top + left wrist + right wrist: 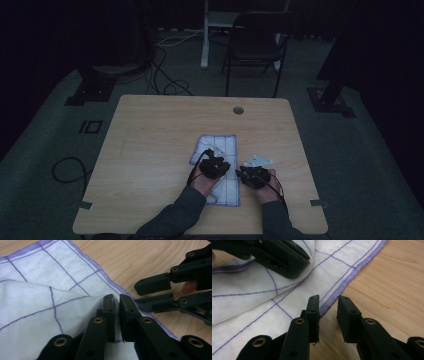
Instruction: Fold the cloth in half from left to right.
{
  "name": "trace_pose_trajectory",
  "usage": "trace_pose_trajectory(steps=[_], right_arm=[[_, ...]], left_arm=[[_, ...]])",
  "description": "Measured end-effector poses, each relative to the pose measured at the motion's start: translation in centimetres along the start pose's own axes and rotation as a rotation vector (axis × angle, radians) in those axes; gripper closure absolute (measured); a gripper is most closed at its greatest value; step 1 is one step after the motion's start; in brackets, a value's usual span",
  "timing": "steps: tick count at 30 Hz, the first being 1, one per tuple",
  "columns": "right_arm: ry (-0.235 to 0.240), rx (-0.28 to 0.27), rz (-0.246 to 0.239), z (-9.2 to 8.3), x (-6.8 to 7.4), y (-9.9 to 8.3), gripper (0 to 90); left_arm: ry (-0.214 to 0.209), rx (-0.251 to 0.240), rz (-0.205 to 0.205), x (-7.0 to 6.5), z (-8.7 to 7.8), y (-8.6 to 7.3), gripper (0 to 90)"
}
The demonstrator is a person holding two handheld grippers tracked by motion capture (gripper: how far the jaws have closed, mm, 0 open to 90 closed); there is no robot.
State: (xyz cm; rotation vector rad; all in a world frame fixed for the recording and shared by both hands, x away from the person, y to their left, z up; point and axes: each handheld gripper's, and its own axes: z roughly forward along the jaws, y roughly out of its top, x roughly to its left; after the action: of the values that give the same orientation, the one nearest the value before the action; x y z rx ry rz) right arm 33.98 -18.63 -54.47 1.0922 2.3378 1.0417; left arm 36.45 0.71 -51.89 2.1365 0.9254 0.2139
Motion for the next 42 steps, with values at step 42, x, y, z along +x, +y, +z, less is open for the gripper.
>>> trace_pose_trajectory(steps=[42], right_arm=[[0.002, -0.002, -0.001, 0.0, 0.0, 0.0, 71.8]], left_arm=[[0.005, 0.033, 0.006, 1.1, -4.2, -5.8, 89.3]])
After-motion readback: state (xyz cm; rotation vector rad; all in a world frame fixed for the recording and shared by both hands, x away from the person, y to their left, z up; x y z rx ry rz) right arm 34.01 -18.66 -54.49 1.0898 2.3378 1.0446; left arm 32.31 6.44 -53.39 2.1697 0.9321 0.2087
